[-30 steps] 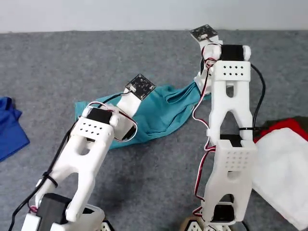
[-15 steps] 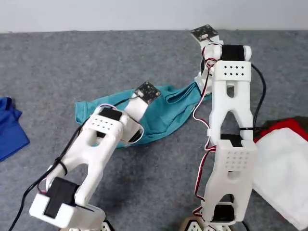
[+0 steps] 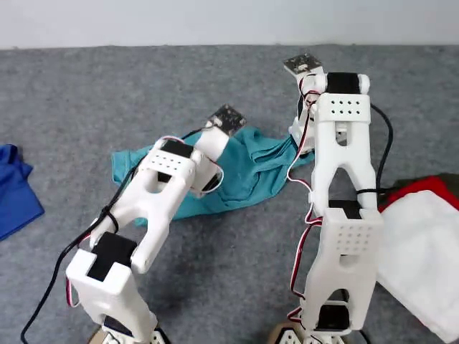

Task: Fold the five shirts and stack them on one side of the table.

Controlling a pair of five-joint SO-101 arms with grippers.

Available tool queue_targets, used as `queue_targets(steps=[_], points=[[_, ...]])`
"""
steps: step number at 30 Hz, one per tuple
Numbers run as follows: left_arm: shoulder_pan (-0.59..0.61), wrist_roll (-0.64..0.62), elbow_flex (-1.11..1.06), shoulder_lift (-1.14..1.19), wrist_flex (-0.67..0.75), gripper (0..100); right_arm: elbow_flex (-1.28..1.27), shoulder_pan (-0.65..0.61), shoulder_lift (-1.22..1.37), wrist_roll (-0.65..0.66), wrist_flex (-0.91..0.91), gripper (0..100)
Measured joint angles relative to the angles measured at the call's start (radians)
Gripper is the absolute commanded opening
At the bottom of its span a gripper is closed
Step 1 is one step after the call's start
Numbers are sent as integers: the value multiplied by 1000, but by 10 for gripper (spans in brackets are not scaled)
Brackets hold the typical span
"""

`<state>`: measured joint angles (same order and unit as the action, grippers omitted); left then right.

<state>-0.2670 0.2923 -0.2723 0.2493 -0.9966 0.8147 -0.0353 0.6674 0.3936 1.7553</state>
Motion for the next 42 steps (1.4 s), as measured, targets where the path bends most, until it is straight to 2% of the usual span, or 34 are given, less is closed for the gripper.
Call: queue_targets(steps=[8,17,22,26,31,33,37,42], points=[[14,0,52,-2,-37,97,0,0,0,0,0,11],[28,0,51,-170,-316,97,-12,41,5,-15,-9,11],[28,-5,-72,-158,-250,97,-15,118,58,-114,-158,11],[28,-5,-157,-115,-141,97,-25,192,133,-183,-166,11],[28,-5,-173,-89,-86,97,-25,236,244,-167,-140,17],[28,-5,-175,-86,-84,97,-25,238,256,-164,-137,58],[28,-5,-181,-83,-83,97,-23,239,256,-163,-120,206],[28,-5,-181,-80,-81,97,52,241,222,-161,-5,215]])
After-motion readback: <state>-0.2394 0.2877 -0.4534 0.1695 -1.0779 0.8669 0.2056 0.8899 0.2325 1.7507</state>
